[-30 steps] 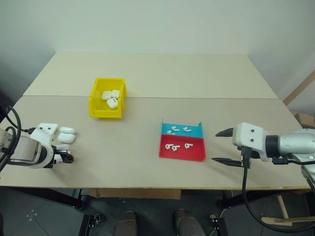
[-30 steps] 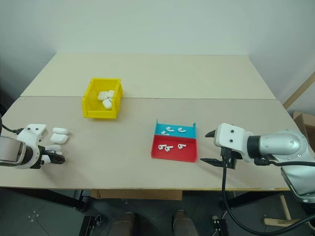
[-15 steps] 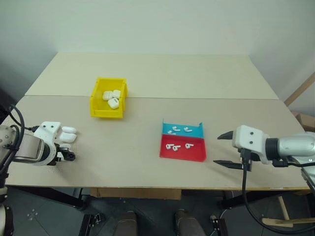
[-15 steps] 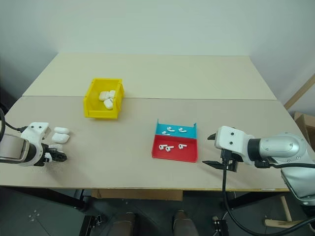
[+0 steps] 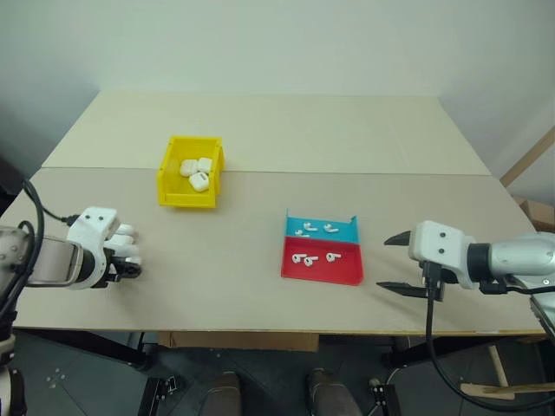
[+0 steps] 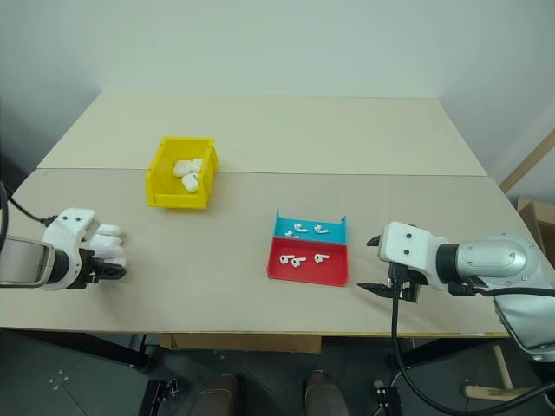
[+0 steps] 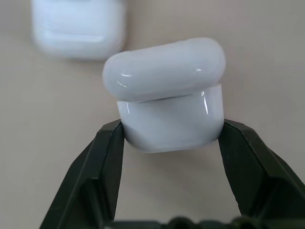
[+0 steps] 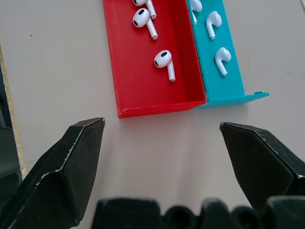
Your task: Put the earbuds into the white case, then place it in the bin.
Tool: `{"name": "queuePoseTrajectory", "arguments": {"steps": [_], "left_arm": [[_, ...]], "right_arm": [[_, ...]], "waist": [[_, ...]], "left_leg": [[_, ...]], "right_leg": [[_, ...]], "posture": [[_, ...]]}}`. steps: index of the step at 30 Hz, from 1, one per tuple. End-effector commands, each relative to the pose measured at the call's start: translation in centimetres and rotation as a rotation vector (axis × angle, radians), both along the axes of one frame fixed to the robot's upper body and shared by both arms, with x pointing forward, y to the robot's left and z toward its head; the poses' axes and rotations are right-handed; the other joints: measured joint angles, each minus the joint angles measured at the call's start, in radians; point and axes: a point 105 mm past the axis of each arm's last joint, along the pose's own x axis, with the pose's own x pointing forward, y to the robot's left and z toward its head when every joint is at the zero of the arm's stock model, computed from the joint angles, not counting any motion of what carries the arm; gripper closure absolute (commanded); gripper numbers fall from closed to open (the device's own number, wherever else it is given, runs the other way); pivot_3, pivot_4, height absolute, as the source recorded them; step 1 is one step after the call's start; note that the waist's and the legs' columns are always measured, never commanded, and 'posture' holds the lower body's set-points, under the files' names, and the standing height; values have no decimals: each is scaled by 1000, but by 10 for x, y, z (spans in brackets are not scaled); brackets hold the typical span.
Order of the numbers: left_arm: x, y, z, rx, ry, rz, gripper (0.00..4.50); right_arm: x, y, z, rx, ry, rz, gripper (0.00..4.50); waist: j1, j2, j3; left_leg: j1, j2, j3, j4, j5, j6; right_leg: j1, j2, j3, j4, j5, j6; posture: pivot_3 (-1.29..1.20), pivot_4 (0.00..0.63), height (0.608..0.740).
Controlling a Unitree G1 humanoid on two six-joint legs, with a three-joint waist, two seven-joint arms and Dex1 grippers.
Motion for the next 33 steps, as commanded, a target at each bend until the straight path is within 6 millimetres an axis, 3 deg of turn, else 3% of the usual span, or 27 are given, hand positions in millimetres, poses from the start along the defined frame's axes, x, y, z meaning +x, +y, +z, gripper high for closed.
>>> {"name": "queuePoseTrajectory", "arguments": {"steps": [1, 6, 12, 22, 24, 28, 33], "left_arm": [[-8, -40, 26, -110, -180, -198, 1780], [-8, -90, 25, -157, -470, -362, 1780], [-16, -127, 30, -290, -808, -665, 1780], [-19, -143, 40, -565, -1069, -942, 1780], [-22, -143, 44, -627, -1125, -969, 1780], [-31, -143, 39, -665, -1176, -1045, 1780], [-43, -141, 23, -681, -1181, -1135, 1780]], "right_arm": [[3, -2, 21, -11, -72, -4, 0], [2, 4, 34, -39, -39, 12, 0], [-5, 23, 47, -76, -59, 109, 0], [16, 50, 44, -174, 43, 180, 0], [20, 54, 40, -206, 63, 176, 375], [28, 58, 32, -261, 78, 152, 1549], [32, 68, 24, -308, 79, 173, 1549]], "waist": [[-1, 0, 0], [-4, 1, 0], [-1, 1, -1], [-3, 2, -1], [-3, 2, -1], [-3, 2, -1], [-4, 2, -2]], "left_leg": [[0, 0, 0, 0, 0, 0], [3, 0, 1, 0, 0, 0], [3, 0, 2, 0, 0, 0], [2, 1, 2, 1, 0, 0], [0, 1, 1, 1, 0, 0], [-2, 1, 0, 3, 0, 1], [-1, 1, 0, 4, 0, 1]], "right_leg": [[0, 0, 0, 0, 0, 0], [2, 0, 2, 1, 0, 0], [2, 1, 2, -1, 0, 0], [3, 1, 1, -3, 1, 0], [2, 1, 0, -4, 1, 1], [0, 1, -1, -3, 1, 1], [1, 1, -1, -1, 1, 1]], "posture": [[0, 150, 740], [0, 150, 740], [0, 150, 740], [0, 150, 740], [0, 150, 740], [0, 150, 740], [0, 150, 740]]}}
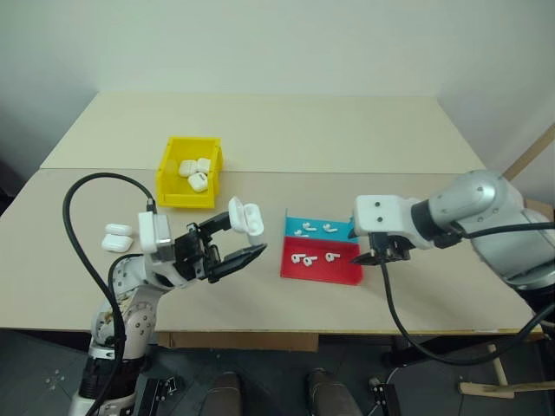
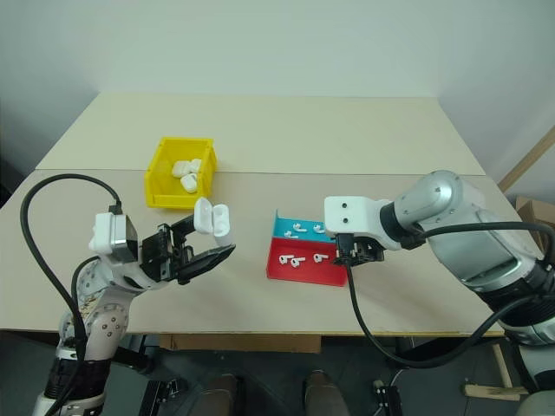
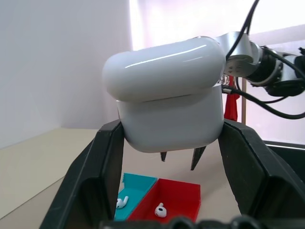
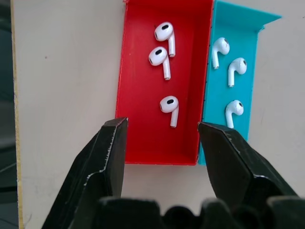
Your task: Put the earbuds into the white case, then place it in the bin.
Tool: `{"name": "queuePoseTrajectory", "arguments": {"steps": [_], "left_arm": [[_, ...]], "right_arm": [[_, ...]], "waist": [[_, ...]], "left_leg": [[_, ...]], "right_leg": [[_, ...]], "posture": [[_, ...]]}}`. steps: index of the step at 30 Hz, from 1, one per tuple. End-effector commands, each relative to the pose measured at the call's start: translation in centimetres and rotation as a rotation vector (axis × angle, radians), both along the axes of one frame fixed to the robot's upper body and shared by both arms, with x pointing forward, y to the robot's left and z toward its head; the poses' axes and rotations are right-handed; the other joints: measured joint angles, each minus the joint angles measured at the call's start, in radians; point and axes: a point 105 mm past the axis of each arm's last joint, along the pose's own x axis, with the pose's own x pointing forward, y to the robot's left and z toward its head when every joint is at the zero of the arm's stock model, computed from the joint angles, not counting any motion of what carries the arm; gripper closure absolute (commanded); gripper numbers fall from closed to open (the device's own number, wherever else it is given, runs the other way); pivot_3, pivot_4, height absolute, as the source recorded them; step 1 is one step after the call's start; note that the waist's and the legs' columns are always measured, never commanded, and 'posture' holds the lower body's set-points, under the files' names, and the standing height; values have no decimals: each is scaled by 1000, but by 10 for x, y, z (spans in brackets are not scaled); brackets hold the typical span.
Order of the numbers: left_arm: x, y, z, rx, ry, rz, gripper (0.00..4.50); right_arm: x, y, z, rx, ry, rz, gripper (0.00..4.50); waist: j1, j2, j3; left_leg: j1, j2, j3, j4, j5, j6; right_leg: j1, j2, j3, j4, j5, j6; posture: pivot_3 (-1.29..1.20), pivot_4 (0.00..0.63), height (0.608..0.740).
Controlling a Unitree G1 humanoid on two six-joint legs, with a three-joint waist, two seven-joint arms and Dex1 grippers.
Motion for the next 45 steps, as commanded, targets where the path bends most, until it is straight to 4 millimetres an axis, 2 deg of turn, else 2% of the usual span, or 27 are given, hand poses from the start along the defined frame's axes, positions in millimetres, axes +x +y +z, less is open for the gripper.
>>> {"name": "queuePoseTrajectory", "arguments": {"steps": [1, 7, 10, 15, 32, 45], "left_arm": [[-11, 4, -5, 3, -64, -51, 1780], [-18, 8, -19, 34, -72, -71, 1780], [-19, 8, -20, 42, -85, -71, 1780], [-23, 9, -24, 73, -114, -86, 1780], [-25, 11, -22, 91, -127, -58, 1780], [-24, 12, -24, 116, -140, -35, 1780]], "right_arm": [[3, 6, 3, -37, -34, 15, 1549], [12, 17, -6, -93, -34, 45, 1549], [16, 22, -12, -122, -26, 70, 1549], [22, 27, -16, -140, -28, 82, 3113], [40, 29, -34, -223, -54, 117, 3113], [42, 30, -41, -240, -44, 144, 3113]], "waist": [[-1, 0, 0], [-1, 0, 0], [-1, 0, 0], [0, 0, 0], [-1, 0, 0], [-1, 0, 0]], "left_leg": [[0, 0, 0, 0, 0, 0], [0, 0, 0, 0, 0, 0], [0, 0, -1, 0, 0, 0], [0, 0, -1, 1, 0, 0], [0, 0, -2, 0, 0, 0], [0, 0, -2, 0, 0, 0]], "right_leg": [[0, 0, 0, 0, 0, 0], [0, 0, 0, 0, 0, 0], [0, 0, -1, 0, 0, 0], [0, 0, -1, 0, 0, 0], [0, 0, -1, 1, 0, 0], [0, 0, -1, 1, 0, 0]], "posture": [[0, 150, 740], [0, 150, 740], [0, 150, 740], [0, 150, 740], [0, 150, 740], [0, 150, 740]]}}
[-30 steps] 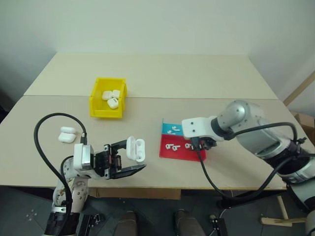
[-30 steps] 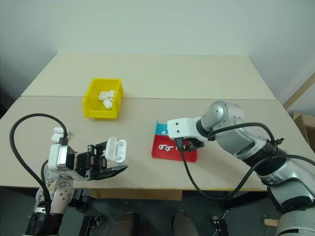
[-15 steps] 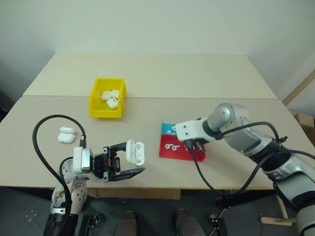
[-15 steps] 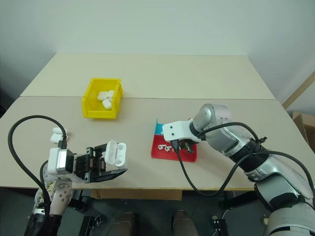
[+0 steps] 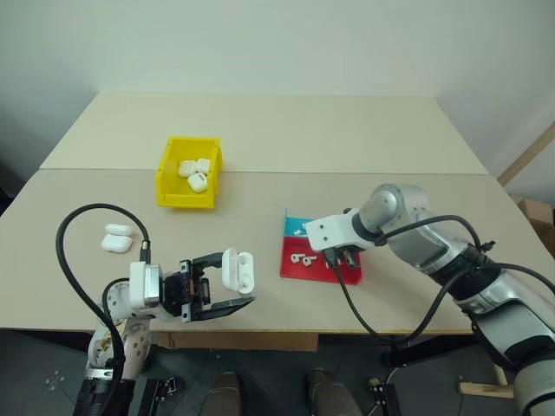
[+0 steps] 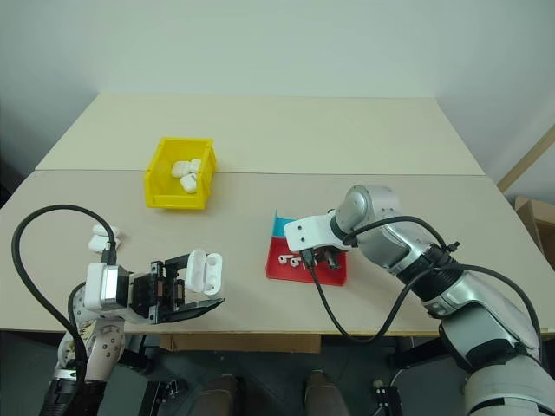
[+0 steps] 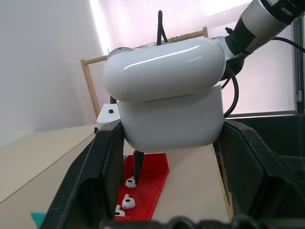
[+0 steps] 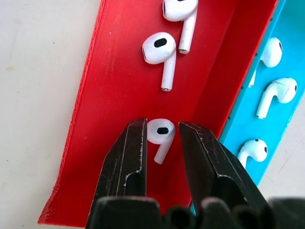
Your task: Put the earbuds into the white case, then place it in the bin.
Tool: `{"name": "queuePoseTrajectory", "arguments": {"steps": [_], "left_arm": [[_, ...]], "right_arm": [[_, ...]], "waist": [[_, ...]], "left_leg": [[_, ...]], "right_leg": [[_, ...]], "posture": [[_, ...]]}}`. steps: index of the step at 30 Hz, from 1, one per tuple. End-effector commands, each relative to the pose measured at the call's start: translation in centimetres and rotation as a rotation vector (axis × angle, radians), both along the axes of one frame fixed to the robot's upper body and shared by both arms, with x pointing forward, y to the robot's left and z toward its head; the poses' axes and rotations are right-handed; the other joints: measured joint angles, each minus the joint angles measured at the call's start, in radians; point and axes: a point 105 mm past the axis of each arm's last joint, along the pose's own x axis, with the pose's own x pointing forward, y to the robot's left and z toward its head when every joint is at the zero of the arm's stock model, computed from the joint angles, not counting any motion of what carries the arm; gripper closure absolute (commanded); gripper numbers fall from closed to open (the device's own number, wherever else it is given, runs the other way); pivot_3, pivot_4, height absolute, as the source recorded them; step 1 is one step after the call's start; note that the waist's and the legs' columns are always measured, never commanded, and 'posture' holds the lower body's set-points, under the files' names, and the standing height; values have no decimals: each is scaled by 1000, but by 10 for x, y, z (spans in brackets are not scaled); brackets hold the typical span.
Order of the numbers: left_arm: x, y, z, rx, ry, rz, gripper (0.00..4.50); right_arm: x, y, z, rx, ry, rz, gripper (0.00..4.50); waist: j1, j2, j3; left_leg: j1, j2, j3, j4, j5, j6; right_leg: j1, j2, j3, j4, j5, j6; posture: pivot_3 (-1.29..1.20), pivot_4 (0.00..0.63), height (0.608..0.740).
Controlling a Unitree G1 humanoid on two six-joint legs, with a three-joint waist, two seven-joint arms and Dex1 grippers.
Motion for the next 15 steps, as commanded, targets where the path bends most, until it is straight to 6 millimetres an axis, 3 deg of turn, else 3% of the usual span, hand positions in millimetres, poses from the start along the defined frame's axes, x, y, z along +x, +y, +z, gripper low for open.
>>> {"name": "queuePoseTrajectory", "arguments": {"steps": [1, 15], "left_arm": [[-3, 0, 6, 12, -52, 9, 1780], [-2, -3, 7, 21, -63, 24, 1780]], "right_arm": [[2, 0, 7, 3, -28, 16, 3113], [5, -5, -1, -22, -30, 15, 3113]], "waist": [[0, 0, 0], [-1, 0, 0]], "left_leg": [[0, 0, 0, 0, 0, 0], [0, 0, 0, 0, 0, 0]], "right_leg": [[0, 0, 0, 0, 0, 0], [0, 0, 0, 0, 0, 0]], "posture": [[0, 150, 740], [0, 150, 740]]}}
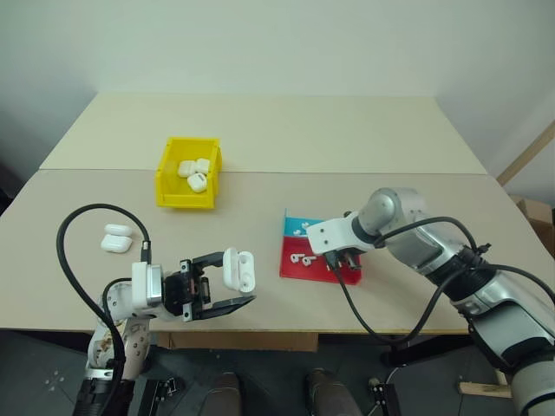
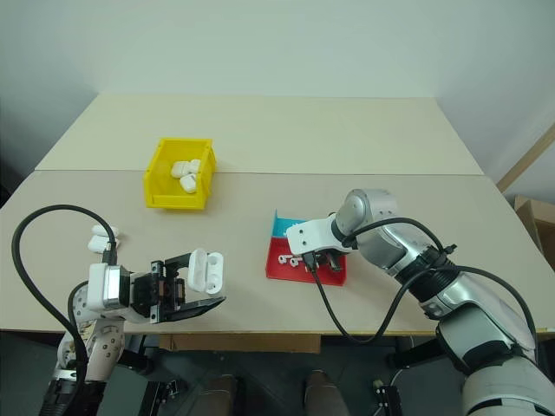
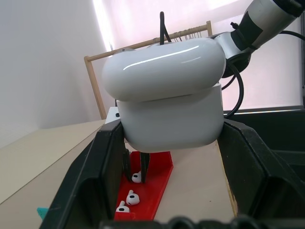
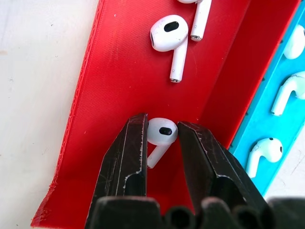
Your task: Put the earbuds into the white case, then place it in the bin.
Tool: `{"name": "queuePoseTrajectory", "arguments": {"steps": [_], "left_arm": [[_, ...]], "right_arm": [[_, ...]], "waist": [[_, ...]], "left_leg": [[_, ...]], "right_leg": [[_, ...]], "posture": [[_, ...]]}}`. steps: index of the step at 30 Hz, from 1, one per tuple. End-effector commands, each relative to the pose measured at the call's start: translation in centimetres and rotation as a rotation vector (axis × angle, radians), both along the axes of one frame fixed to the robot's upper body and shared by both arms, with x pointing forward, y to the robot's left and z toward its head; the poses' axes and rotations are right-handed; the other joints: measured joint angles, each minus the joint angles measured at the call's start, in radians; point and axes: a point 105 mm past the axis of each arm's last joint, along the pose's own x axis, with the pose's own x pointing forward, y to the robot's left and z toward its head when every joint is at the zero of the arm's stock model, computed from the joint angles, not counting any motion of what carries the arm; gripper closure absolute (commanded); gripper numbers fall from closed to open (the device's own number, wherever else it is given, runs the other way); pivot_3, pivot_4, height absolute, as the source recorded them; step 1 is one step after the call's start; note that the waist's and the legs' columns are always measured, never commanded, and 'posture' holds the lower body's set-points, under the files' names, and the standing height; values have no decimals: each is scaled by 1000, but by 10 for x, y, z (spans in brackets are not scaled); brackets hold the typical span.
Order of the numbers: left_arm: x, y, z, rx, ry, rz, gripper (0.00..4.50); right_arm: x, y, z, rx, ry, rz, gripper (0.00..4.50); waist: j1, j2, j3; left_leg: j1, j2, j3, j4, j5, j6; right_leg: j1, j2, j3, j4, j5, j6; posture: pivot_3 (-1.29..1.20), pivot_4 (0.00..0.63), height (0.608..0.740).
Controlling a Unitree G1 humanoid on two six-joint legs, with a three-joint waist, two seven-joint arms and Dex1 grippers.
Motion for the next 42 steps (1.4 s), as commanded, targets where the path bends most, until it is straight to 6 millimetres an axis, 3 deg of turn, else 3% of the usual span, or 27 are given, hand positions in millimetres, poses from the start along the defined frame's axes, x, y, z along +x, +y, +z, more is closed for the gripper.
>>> {"name": "queuePoseTrajectory", "arguments": {"steps": [1, 11, 14, 26, 32, 42], "left_arm": [[-4, -3, 8, 6, -60, -2, 1780], [-2, -5, 8, 7, -63, -1, 1780], [-2, -5, 9, 9, -63, -2, 1780], [0, -7, 12, -1, -67, -2, 1780], [1, -13, 16, -46, -75, -17, 1780], [4, -26, 31, -138, -71, -108, 1780]], "right_arm": [[4, -3, 6, -3, -34, -1, 3113], [2, -7, 4, -12, -8, -16, 3113], [0, -5, 5, -3, -5, -7, 3682], [-2, 0, 17, 43, -42, -1, 3682], [-18, 5, 58, 255, -104, -43, 3682], [-38, -14, 153, 910, -305, -186, 3682]], "waist": [[0, 0, 0], [1, 0, 0], [1, 0, 0], [1, 0, 0], [2, 0, 0], [5, 0, 0]], "left_leg": [[0, 0, 0, 0, 0, 0], [1, 0, 0, 0, 0, 0], [0, 0, 0, 0, 0, 0], [0, 0, 0, 0, 0, 0], [-1, 0, -1, 0, 0, 0], [-1, 0, -2, 0, 0, 0]], "right_leg": [[0, 0, 0, 0, 0, 0], [1, 0, 0, 0, 0, 0], [1, 0, 0, 0, 0, 0], [0, 0, 0, 0, 0, 0], [0, 0, 0, -1, 0, 0], [1, 0, -1, -1, 0, 0]], "posture": [[0, 150, 740], [0, 150, 740], [0, 150, 740], [0, 150, 740], [0, 150, 740], [0, 150, 740]]}}
